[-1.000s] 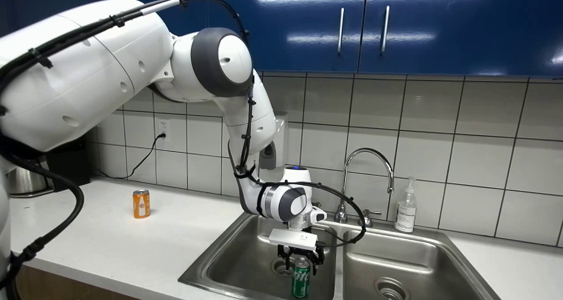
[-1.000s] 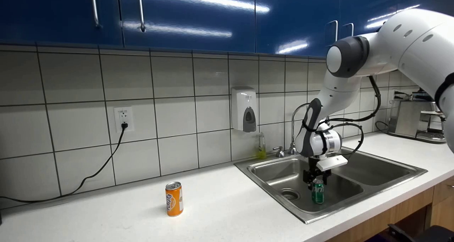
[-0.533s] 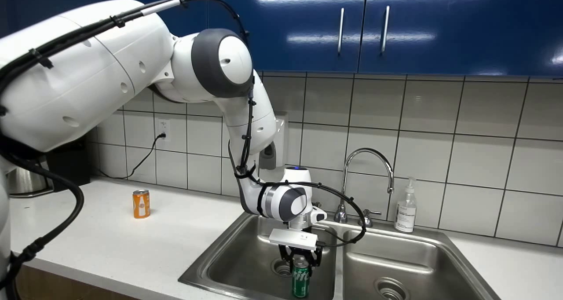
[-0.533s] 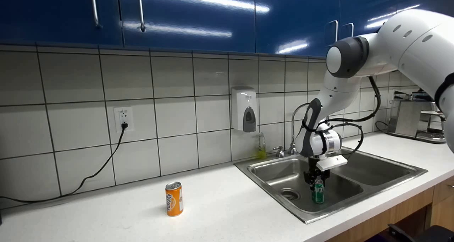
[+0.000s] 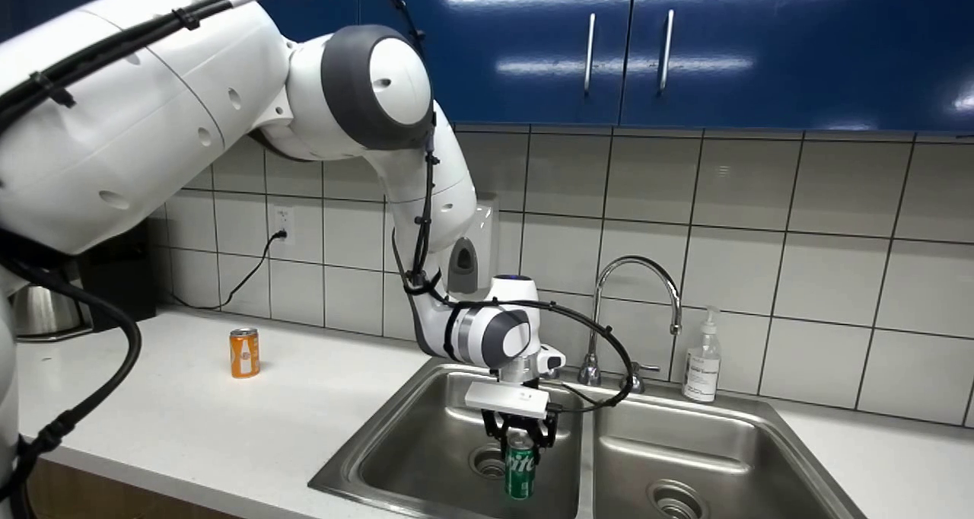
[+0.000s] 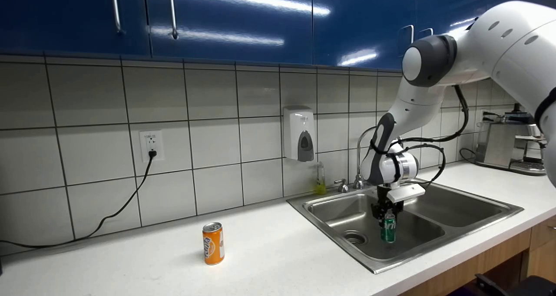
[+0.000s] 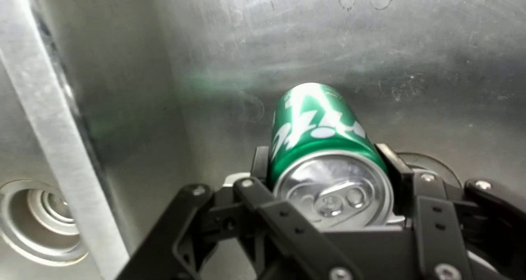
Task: Take the can out of the sink
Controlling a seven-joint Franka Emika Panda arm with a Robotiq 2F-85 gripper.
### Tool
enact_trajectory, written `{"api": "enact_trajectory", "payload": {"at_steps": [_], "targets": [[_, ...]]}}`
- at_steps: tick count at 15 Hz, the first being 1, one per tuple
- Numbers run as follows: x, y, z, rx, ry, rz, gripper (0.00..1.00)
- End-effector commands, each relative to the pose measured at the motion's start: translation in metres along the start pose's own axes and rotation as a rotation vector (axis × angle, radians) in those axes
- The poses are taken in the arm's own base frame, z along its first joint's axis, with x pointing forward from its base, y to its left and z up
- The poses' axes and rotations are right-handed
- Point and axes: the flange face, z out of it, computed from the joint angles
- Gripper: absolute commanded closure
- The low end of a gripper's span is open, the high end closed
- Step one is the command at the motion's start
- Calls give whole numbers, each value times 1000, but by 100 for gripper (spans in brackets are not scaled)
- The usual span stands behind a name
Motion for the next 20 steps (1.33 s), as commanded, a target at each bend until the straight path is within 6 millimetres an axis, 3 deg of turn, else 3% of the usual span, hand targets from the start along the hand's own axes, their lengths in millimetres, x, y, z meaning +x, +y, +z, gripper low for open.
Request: {"api": "enact_trajectory", "payload": {"at_steps": [1,4,9,15,20], "targets": [[-16,-2,-56,9,-19,-15,61],[-30,-3,-90,11,-67,-30,61],[-53,-22,-148,21,-116,-99,61],[-78,-72,-205,69,-100,-202,61],[-106,-127,-229,122,-85,-326,61]]}}
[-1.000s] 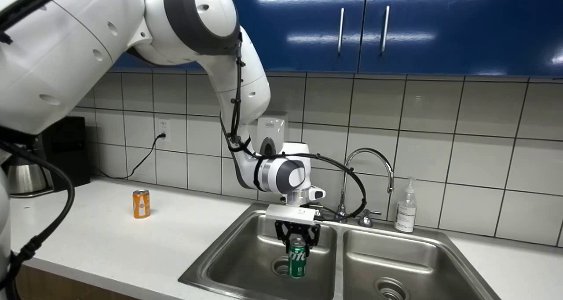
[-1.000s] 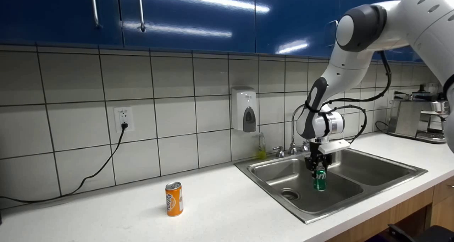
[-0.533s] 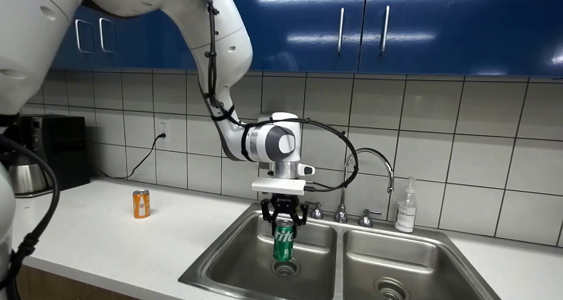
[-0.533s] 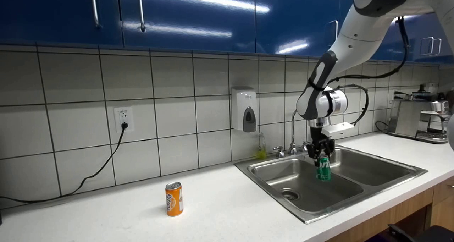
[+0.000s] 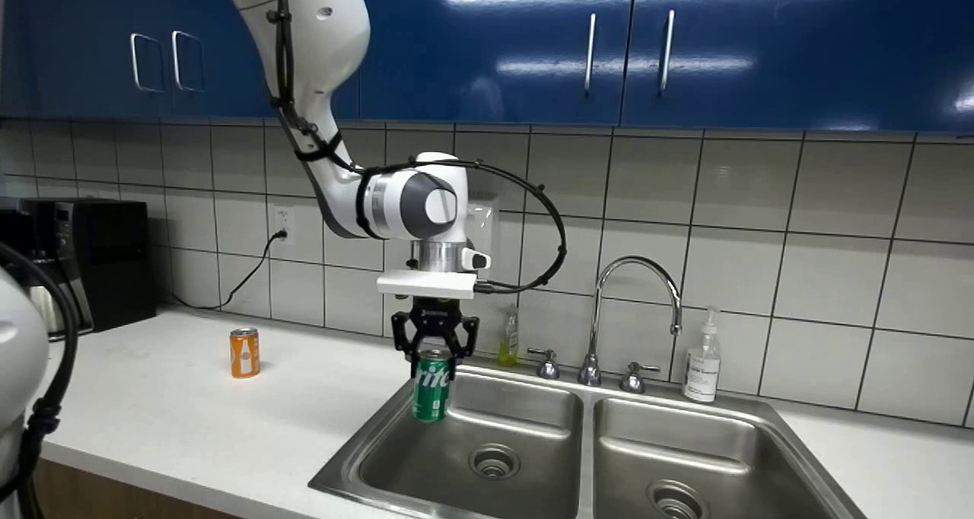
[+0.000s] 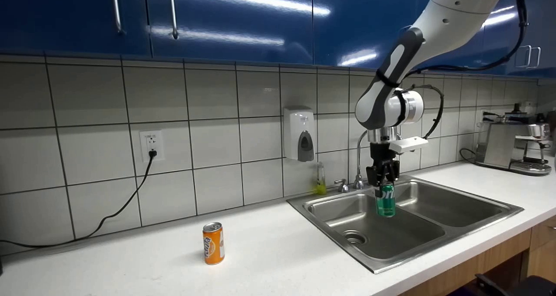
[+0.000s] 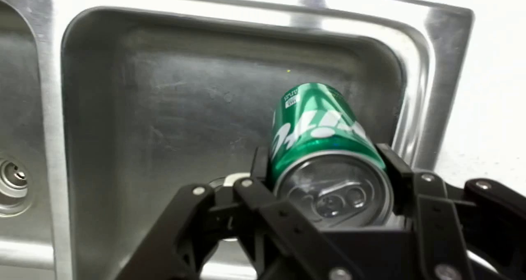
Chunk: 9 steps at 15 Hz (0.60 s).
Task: Take the can out of the sink
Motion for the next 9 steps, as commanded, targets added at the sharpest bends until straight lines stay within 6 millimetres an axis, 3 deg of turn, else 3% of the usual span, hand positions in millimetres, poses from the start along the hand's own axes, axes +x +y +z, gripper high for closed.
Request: {"api": "enact_trajectory", "payload": {"at_steps": [1,9], "targets": [[-21,-44,-21,41,11,-105,61],[-37,-149,-28,143,49,-282,61]]}}
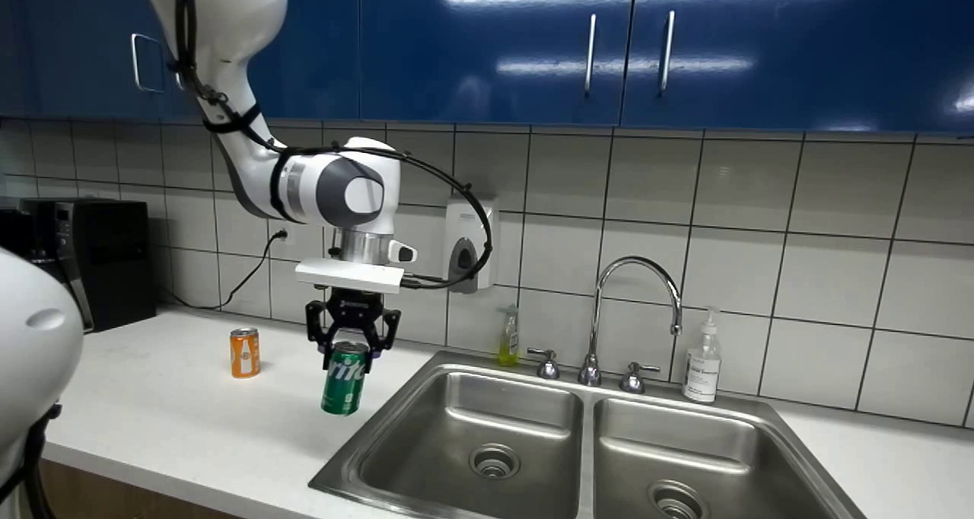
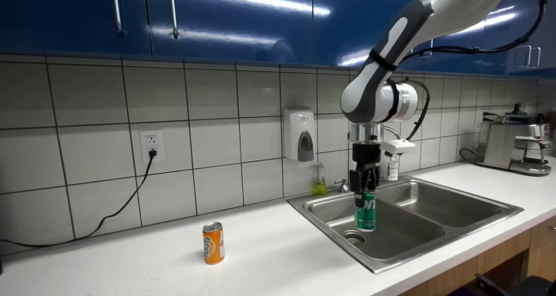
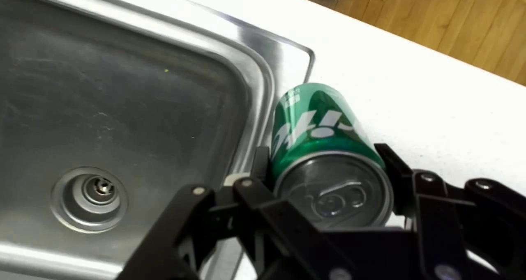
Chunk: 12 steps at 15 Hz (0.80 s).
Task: Take the can out of the sink
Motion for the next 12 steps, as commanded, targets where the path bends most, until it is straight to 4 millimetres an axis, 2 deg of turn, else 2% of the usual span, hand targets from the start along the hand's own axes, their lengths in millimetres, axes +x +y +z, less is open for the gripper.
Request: {"api": "enact_trajectory", "payload": {"at_steps": [1,6,12], "targets": [[-1,-44,-9,47,34,-85,61],[23,-87,8,79,54,-131,61],[48,-110,32,63,103,-162,61]]}}
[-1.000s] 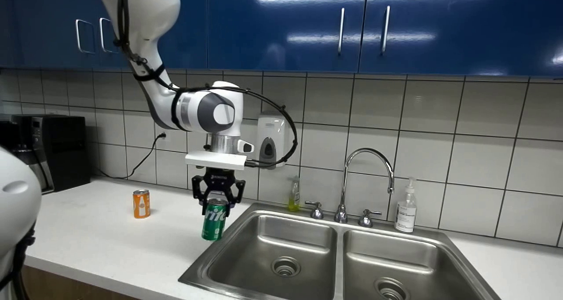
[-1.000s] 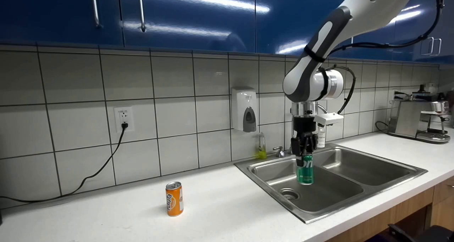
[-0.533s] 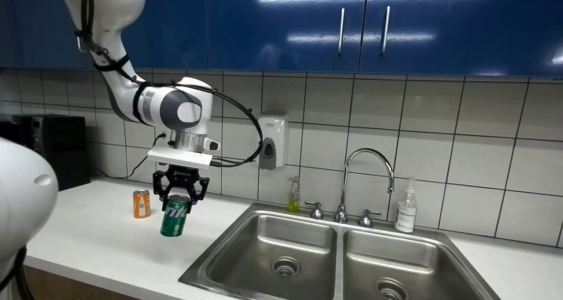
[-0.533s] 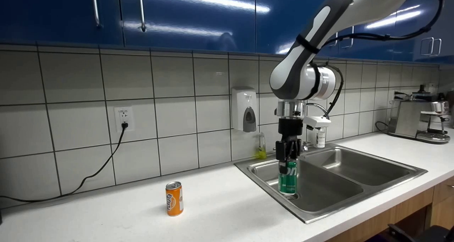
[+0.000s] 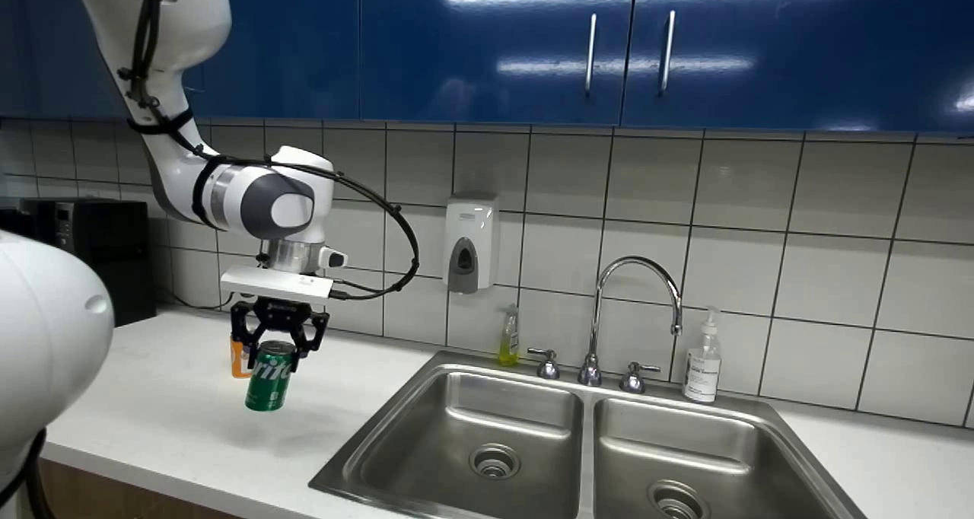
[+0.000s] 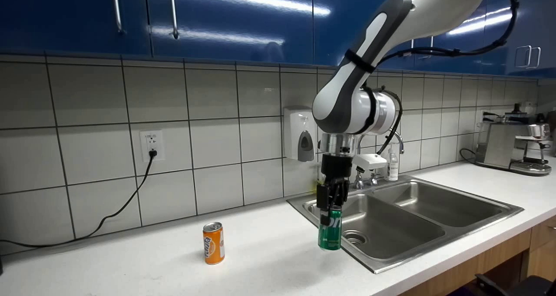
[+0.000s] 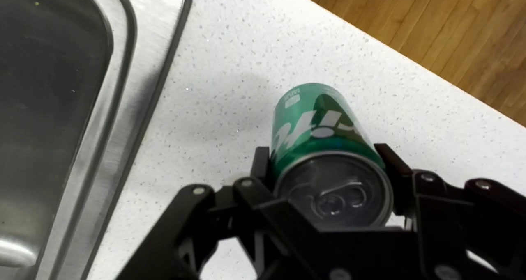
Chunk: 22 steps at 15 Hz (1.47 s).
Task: Take the can out of the sink
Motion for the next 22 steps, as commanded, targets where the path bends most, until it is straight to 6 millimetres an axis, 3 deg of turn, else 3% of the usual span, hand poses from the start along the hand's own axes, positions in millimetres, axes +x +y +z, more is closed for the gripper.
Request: {"api": "enact_trajectory", "payload": {"at_steps": [1,8,14,22], "targets": [[19,-4,11,-7,49,-28,61],[34,-1,36,-57,93,-49,61],[35,-1,56,-105,94,-96,61],[34,5,69,-157,87,-155,61]]}}
